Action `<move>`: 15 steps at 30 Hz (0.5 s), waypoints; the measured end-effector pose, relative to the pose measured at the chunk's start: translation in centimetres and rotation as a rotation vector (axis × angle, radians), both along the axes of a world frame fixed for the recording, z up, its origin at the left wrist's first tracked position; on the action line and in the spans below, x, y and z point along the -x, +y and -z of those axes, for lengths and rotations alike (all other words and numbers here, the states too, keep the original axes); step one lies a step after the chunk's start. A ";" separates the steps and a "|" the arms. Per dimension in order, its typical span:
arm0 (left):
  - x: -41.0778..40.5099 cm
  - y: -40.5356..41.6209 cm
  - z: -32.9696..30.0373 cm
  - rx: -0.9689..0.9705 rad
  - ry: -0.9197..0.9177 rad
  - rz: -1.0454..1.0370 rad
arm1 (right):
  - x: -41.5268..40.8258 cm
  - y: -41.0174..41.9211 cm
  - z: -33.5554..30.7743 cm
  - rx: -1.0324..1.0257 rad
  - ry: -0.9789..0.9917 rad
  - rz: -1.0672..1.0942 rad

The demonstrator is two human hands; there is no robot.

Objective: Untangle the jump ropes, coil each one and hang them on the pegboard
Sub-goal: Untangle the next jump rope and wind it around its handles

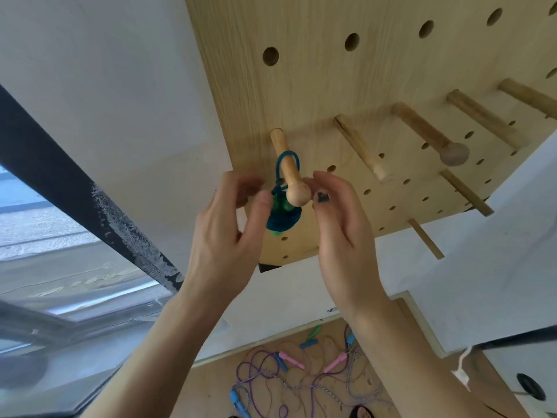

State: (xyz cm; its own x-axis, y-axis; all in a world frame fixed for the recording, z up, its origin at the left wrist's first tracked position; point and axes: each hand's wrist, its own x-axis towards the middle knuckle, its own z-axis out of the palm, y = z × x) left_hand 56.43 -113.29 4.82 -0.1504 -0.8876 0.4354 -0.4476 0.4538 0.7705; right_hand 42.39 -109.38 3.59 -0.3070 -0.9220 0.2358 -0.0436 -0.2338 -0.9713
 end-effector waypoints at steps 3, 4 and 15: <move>-1.1 1.3 3.1 0.002 0.056 -0.077 | 0.0 2.0 2.8 0.032 0.084 0.107; -1.4 1.8 4.6 -0.012 0.046 -0.094 | 0.0 2.6 4.0 0.028 0.104 0.147; -1.3 7.1 28.1 -0.405 -0.556 0.285 | 1.3 8.4 22.3 -0.422 0.223 0.305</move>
State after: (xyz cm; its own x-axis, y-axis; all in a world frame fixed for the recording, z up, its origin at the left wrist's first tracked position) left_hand 57.77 -106.17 -23.28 -0.5014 -0.8562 -0.1247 -0.7275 0.3392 0.5964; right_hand 41.06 -101.00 -18.74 -0.5593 -0.8278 -0.0443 -0.2632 0.2280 -0.9374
